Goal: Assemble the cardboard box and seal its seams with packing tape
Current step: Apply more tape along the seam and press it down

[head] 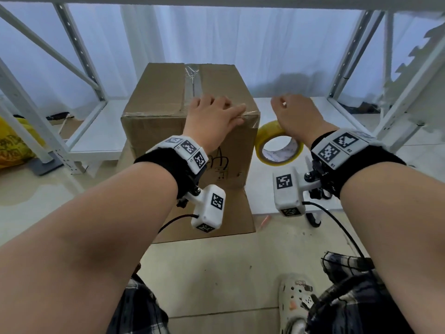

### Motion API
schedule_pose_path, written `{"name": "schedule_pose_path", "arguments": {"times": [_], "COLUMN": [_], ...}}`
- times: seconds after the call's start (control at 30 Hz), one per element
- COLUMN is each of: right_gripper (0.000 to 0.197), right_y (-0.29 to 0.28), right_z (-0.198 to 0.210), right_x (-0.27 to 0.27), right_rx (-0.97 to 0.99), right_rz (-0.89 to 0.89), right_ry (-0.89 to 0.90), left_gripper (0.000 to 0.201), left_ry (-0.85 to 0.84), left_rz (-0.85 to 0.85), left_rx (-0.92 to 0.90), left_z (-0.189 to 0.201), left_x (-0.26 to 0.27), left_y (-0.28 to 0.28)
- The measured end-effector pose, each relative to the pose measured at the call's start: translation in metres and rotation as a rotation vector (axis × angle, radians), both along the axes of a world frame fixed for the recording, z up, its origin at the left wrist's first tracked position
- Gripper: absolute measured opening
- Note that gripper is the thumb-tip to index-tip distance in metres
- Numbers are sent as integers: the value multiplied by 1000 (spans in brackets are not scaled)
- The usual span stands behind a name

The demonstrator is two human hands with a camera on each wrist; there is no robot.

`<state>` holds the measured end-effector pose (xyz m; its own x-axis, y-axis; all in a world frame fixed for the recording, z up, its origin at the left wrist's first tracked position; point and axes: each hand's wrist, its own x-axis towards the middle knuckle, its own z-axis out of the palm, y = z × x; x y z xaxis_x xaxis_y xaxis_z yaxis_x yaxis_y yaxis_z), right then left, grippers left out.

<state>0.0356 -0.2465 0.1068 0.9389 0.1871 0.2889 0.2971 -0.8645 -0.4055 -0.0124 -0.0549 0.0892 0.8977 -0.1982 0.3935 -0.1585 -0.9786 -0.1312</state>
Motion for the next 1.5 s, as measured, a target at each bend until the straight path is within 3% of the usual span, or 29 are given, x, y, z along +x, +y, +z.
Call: {"name": "schedule_pose_path", "arguments": {"times": [0.13, 0.3, 0.5, 0.77, 1.2, 1.5], "right_gripper": [53, 69, 53, 50, 59, 50], "right_y": [-10, -25, -24, -33, -13, 0], "right_z": [-8, -20, -25, -30, -43, -38], "right_x": [-10, -11, -5, -1, 3, -4], "right_rx": [30, -112, -127, -248, -243, -417], "right_rz": [101, 199, 189, 116, 190, 208], "right_ry": [121, 186, 136, 7, 121, 109], "left_gripper": [45, 46, 45, 45, 44, 43], "left_ry": [10, 51, 68, 28, 33, 57], "left_rz": [-4, -74, -82, -79, -93, -87], "left_rx": [10, -21, 37, 40, 14, 3], "left_z": [0, 8, 11, 1, 3, 5], "left_x": [1, 3, 9, 13, 12, 9], "left_y": [3, -3, -15, -8, -11, -12]}}
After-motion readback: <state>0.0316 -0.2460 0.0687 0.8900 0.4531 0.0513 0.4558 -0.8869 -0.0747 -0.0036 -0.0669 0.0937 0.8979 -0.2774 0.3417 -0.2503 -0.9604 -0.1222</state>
